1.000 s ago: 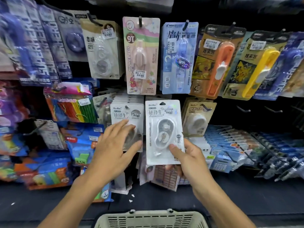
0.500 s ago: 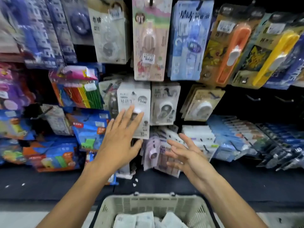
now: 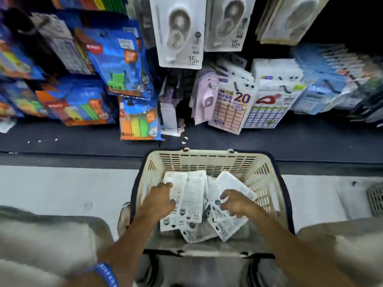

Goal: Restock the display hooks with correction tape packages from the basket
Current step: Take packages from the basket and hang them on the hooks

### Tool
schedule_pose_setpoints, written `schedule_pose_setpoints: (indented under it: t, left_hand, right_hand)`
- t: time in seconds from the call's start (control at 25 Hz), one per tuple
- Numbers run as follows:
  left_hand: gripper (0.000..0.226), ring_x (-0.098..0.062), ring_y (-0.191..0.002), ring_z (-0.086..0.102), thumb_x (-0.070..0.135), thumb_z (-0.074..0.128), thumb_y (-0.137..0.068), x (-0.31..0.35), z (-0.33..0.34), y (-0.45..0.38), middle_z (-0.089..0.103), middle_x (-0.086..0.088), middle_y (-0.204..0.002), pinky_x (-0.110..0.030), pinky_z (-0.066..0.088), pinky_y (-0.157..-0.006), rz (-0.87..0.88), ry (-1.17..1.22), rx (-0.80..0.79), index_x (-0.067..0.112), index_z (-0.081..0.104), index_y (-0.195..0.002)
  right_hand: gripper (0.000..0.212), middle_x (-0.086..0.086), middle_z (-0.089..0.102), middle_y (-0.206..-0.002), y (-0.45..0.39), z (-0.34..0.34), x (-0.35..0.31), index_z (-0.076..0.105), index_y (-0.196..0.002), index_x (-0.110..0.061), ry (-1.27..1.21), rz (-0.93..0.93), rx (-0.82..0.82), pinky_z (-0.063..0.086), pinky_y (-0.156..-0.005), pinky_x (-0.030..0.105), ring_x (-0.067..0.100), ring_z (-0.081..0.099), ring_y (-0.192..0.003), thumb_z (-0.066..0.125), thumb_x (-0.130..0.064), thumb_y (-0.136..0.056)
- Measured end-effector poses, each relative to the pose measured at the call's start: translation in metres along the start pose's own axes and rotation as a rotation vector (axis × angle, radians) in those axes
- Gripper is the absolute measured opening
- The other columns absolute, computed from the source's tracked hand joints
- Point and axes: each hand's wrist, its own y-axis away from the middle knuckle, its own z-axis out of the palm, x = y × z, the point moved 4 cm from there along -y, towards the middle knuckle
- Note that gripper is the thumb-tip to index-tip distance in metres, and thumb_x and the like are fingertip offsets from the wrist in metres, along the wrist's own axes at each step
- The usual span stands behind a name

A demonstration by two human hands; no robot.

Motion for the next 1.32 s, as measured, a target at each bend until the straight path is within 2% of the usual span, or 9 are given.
schedule_pose_setpoints:
  t: [0.16, 0.4, 0.52, 0.64, 0.76, 0.88, 1.0, 1.12, 1.32]
  left_hand:
    - [0.071, -0.026, -0.147, 0.034, 0.024, 0.056, -0.099, -0.025, 0.060, -0.008, 0.031, -0.008, -0.163, -0.037, 0.035, -0.118, -0.099, 0.048, -0.223, 0.018, 0.023, -0.161]
    - [0.069, -0.030, -0.146, 0.036, 0.029, 0.053, -0.101, -0.029, 0.069, -0.060, 0.018, -0.008, -0.167, -0.046, 0.044, -0.111, -0.288, 0.377, -0.055, 0.018, 0.019, -0.160]
    - [0.043, -0.020, -0.096, 0.062, 0.038, 0.042, -0.107, -0.033, 0.076, -0.082, 0.050, -0.016, -0.141, -0.037, 0.059, -0.072, -0.420, 0.573, 0.095, 0.019, 0.045, -0.145]
    - [0.039, -0.036, -0.117, 0.058, 0.042, 0.045, -0.105, -0.036, 0.094, -0.083, 0.052, -0.018, -0.136, -0.052, 0.054, -0.094, -0.463, 0.516, 0.095, 0.025, 0.054, -0.139]
    - [0.039, -0.037, -0.131, 0.046, 0.041, 0.062, -0.096, -0.035, 0.100, -0.078, 0.043, -0.014, -0.144, -0.054, 0.047, -0.104, -0.487, 0.508, 0.142, 0.029, 0.059, -0.134]
    - [0.063, -0.031, -0.118, 0.062, 0.017, 0.085, -0.080, -0.034, 0.103, -0.073, 0.060, -0.009, -0.133, -0.045, 0.057, -0.093, -0.532, 1.007, 0.151, 0.021, 0.053, -0.135]
    - [0.058, -0.020, -0.093, 0.072, -0.002, 0.085, -0.074, -0.034, 0.109, -0.069, 0.075, -0.005, -0.108, -0.032, 0.061, -0.070, -0.544, 1.219, 0.089, 0.012, 0.059, -0.124]
    - [0.048, -0.024, -0.105, 0.072, 0.009, 0.084, -0.079, -0.028, 0.116, -0.068, 0.076, -0.004, -0.115, -0.045, 0.057, -0.094, -0.469, 1.257, -0.023, 0.017, 0.067, -0.123]
    - [0.040, -0.014, -0.101, 0.075, 0.027, 0.080, -0.085, -0.023, 0.114, -0.070, 0.078, 0.003, -0.113, -0.034, 0.059, -0.083, -0.333, 1.293, -0.177, 0.028, 0.069, -0.123]
  right_hand:
    - [0.046, 0.010, 0.057, -0.140, -0.036, 0.035, 0.011, 0.054, -0.136, -0.011, 0.309, -0.065, -0.047, 0.045, -0.095, 0.032, 0.028, 0.056, -0.123, 0.062, -0.027, -0.093]
    - [0.058, -0.002, 0.066, -0.126, -0.076, 0.073, -0.021, 0.054, -0.131, -0.017, -0.433, 0.047, -0.006, 0.053, -0.096, 0.036, 0.021, 0.066, -0.111, 0.079, -0.036, -0.082]
    - [0.034, -0.011, 0.074, -0.103, -0.087, 0.078, -0.025, 0.069, -0.108, -0.028, -0.605, 0.069, -0.010, 0.056, -0.077, 0.027, 0.004, 0.068, -0.086, 0.076, -0.049, -0.082]
    - [0.043, -0.018, 0.076, -0.086, -0.086, 0.078, -0.030, 0.075, -0.100, -0.030, -0.622, 0.016, -0.020, 0.047, -0.058, 0.016, 0.000, 0.070, -0.078, 0.066, -0.068, -0.082]
    - [0.058, -0.008, 0.079, -0.098, -0.090, 0.079, -0.030, 0.075, -0.109, -0.030, -0.718, 0.007, -0.066, 0.052, -0.074, 0.027, 0.012, 0.073, -0.095, 0.050, -0.077, -0.086]
    - [0.071, -0.003, 0.076, -0.113, -0.093, 0.068, -0.032, 0.071, -0.121, -0.030, -0.858, 0.009, -0.106, 0.053, -0.097, 0.043, 0.021, 0.071, -0.106, 0.050, -0.084, -0.079]
    - [0.054, -0.005, 0.077, -0.107, -0.096, 0.059, -0.032, 0.071, -0.117, -0.027, -0.754, -0.034, -0.094, 0.056, -0.093, 0.041, 0.017, 0.073, -0.100, 0.078, -0.059, -0.074]
    - [0.044, -0.003, 0.079, -0.099, -0.095, 0.065, -0.015, 0.070, -0.116, -0.021, -0.764, 0.014, -0.185, 0.059, -0.079, 0.035, 0.016, 0.076, -0.091, 0.087, -0.026, -0.075]
    - [0.057, 0.002, 0.073, -0.123, -0.088, 0.076, -0.019, 0.062, -0.133, -0.023, -0.927, -0.114, -0.387, 0.048, -0.107, 0.051, 0.023, 0.068, -0.117, 0.084, -0.026, -0.080]
